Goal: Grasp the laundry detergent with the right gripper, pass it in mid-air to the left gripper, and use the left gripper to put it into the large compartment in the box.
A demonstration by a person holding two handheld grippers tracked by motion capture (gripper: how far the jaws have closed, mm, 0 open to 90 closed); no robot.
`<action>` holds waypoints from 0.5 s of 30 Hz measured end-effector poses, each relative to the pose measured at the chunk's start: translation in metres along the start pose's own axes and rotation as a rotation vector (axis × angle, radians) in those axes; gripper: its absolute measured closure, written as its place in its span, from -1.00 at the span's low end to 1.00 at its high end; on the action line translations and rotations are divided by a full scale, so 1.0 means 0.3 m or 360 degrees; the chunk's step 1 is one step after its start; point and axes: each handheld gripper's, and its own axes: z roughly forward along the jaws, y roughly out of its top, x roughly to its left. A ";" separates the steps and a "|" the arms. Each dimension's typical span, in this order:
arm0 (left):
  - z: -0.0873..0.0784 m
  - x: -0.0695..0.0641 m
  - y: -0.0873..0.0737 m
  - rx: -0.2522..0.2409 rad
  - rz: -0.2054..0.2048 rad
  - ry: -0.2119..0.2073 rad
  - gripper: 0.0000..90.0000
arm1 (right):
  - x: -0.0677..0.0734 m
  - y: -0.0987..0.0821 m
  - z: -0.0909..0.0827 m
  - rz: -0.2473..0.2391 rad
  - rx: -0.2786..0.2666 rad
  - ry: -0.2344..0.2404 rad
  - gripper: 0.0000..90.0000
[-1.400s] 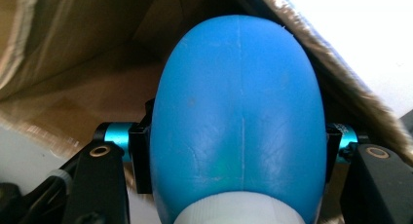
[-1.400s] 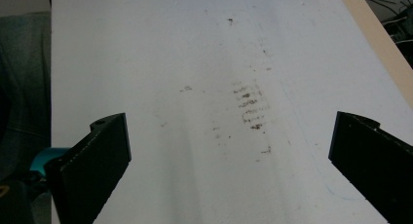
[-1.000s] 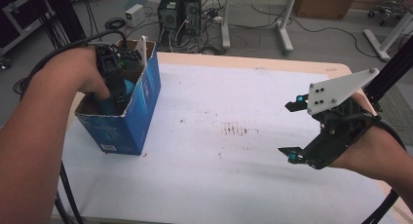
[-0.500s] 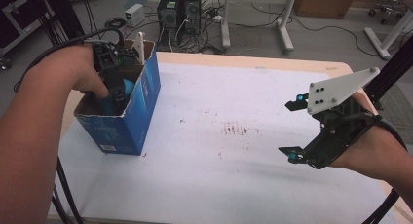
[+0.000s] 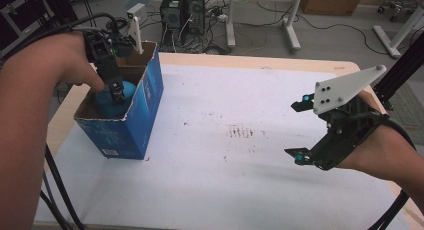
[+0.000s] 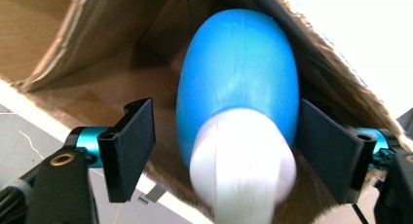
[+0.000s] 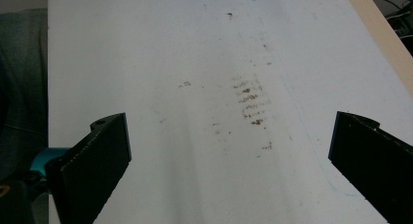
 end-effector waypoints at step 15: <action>-0.171 -0.075 0.017 -0.0106 0.0150 0.0063 -0.72 | -0.057 0.018 -0.018 0.0007 0.0054 0.0061 -0.98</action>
